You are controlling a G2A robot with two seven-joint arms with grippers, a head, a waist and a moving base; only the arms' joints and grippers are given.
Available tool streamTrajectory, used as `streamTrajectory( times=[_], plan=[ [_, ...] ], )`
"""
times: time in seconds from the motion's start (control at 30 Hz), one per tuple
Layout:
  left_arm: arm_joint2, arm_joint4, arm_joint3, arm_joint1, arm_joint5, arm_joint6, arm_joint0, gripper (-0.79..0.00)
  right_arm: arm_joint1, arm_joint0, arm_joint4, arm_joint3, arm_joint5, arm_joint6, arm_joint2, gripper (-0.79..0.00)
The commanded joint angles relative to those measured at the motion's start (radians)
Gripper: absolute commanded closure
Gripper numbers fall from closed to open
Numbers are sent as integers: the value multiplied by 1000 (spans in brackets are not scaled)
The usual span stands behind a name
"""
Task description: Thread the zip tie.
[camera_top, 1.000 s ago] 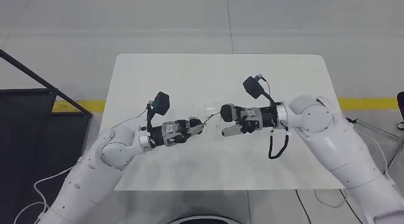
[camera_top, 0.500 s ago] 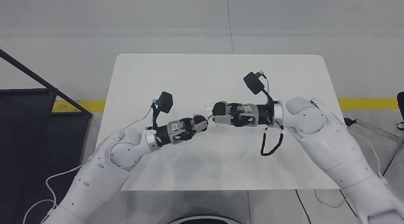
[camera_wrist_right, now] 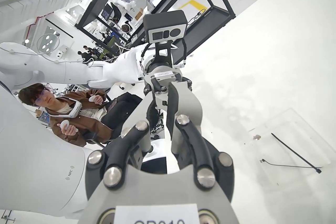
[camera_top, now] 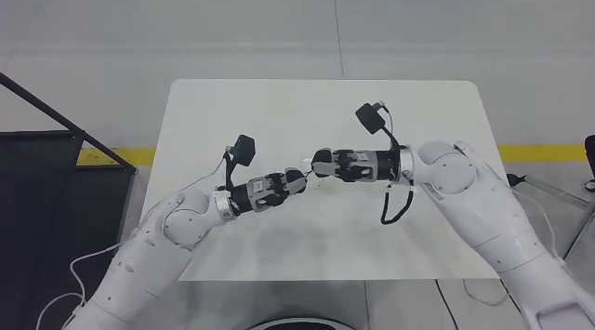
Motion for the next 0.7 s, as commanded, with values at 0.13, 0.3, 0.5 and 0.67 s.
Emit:
streamTrajectory(
  times=[0.13, 0.3, 0.5, 0.67],
  plan=[
    [-2, -4, 1, -2, -4, -4, 1, 0, -5, -1, -10, 3, 8, -6, 6, 0],
    [-6, -6, 4, -3, -6, -11, 0, -280, -8, 1, -15, 5, 20, -4, 13, 0],
    [-17, -14, 2, -4, -16, -8, 3, -372, -11, 8, -13, -4, 51, 31, 15, 0],
    [-23, -12, 0, -3, -27, -13, 7, -354, -16, 20, -5, -2, 82, 65, 10, 0]
  ],
)
